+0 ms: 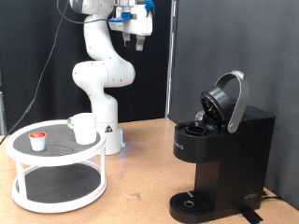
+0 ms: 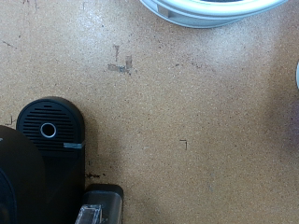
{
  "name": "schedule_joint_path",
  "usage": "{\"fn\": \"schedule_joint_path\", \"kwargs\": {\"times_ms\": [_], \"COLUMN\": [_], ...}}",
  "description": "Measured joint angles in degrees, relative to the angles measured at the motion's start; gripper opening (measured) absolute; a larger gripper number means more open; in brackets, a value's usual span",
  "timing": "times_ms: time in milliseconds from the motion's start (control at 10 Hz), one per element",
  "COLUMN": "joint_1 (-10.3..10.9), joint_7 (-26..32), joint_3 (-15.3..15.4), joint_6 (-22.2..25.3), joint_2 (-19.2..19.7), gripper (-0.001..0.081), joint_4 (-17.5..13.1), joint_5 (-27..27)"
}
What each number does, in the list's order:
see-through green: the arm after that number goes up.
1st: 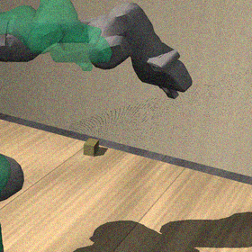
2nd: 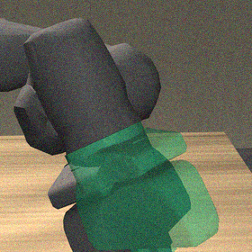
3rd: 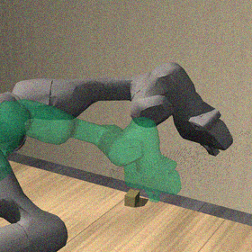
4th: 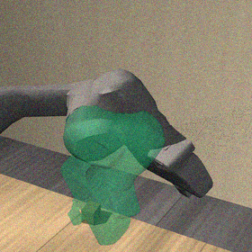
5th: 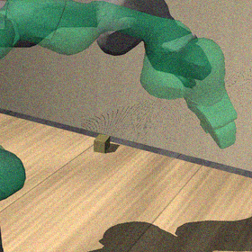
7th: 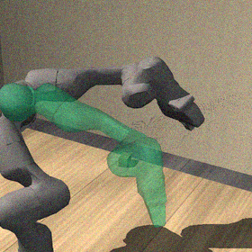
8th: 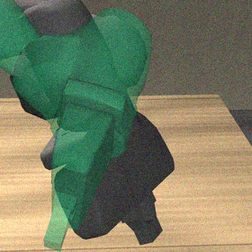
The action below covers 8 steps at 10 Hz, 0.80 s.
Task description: Make a cup of coffee with the keurig machine
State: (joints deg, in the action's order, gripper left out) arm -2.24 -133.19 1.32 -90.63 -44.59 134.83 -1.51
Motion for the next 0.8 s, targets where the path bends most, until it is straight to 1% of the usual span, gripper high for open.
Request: {"fn": "schedule_joint_path", "kwargs": {"times_ms": [200, 300, 600, 800], "joint_1": [-0.1, -0.2, -1.6, -2.6], "joint_7": [0.0, 0.1, 3.0, 6.5], "joint_3": [-0.1, -0.6, -4.5, -7.6], "joint_6": [-0.7, -0.7, -0.3, 1.3], "joint_2": [-0.1, -0.6, -4.1, -5.9], "gripper": [0.0734, 0.0734, 0.0734, 0.0734], "joint_4": [0.1, 0.2, 1.6, 1.8], "joint_5": [-0.1, -0.1, 0.8, 2.9]}}
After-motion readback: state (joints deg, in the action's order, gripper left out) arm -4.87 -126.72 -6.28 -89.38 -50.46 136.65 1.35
